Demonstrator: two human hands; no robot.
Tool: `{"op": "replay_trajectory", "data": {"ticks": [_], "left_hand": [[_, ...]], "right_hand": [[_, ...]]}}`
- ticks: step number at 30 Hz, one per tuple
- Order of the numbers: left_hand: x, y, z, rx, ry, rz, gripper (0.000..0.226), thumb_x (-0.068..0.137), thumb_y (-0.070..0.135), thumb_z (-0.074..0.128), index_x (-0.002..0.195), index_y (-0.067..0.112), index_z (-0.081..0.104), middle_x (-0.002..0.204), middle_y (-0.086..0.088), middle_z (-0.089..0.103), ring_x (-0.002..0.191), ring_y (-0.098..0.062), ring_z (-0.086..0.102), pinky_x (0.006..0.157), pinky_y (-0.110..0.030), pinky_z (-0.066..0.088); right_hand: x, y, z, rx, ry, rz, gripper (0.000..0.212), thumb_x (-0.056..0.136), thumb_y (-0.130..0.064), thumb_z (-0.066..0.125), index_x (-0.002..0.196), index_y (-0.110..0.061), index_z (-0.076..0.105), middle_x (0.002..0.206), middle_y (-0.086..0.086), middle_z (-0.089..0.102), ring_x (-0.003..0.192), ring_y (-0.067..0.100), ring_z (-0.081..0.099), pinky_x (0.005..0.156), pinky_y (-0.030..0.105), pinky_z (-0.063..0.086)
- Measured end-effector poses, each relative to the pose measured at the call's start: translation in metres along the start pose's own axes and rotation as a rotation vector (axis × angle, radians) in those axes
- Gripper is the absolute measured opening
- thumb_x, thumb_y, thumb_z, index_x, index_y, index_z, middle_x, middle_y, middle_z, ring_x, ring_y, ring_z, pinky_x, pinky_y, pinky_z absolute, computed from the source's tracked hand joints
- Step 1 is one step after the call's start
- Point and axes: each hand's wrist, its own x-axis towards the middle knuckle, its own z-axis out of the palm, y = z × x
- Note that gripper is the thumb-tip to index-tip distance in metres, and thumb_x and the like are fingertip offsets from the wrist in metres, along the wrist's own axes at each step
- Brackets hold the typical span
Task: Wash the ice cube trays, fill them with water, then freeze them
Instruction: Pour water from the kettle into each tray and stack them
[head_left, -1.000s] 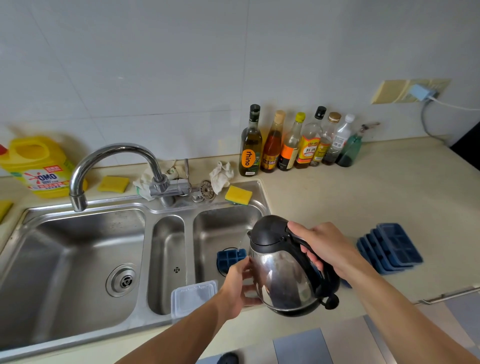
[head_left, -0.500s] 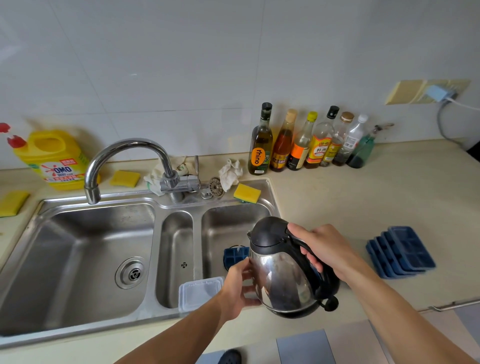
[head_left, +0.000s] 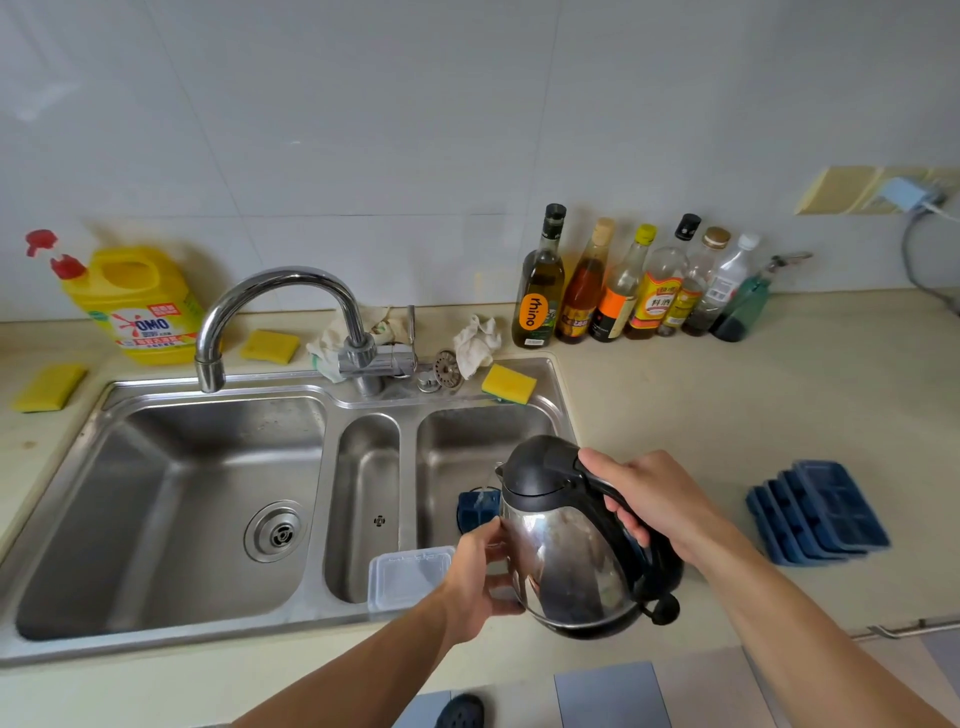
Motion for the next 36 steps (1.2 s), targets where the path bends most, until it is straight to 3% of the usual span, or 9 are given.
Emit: {"op": "replay_trajectory", "data": {"ticks": [12,24,36], "left_hand": [[-0.004,-0.007,0.002,-0.005,0.006,-0.003,0.047,0.102,0.046,0.046,0.114,0.009,0.072,0.107,-0.014,0.075,0.103,-0.037,0.068,0.095,-0.056,0.054],[-0.003,-0.01,0.012,0.052,-0.033,0.003,0.05,0.102,0.049,0.043,0.116,0.009,0.071,0.112,-0.016,0.074,0.11,-0.038,0.066,0.1,-0.057,0.052],[0.005,-0.005,0.018,0.058,-0.014,-0.009,0.048,0.101,0.051,0.047,0.116,0.012,0.07,0.104,-0.012,0.078,0.105,-0.036,0.069,0.086,-0.049,0.058]], "right_hand": [[-0.009,0.004,-0.001,-0.006,0.001,-0.005,0.06,0.087,-0.061,0.066,0.057,-0.01,0.058,0.046,0.006,0.048,0.037,0.019,0.039,0.04,0.021,0.036],[-0.016,0.009,-0.013,0.028,0.036,0.014,0.059,0.088,-0.059,0.067,0.056,-0.01,0.059,0.047,0.005,0.049,0.037,0.018,0.04,0.039,0.021,0.036],[-0.015,0.012,-0.019,0.046,0.052,0.012,0.058,0.088,-0.059,0.066,0.058,-0.01,0.06,0.047,0.006,0.05,0.038,0.019,0.041,0.042,0.022,0.037]]}}
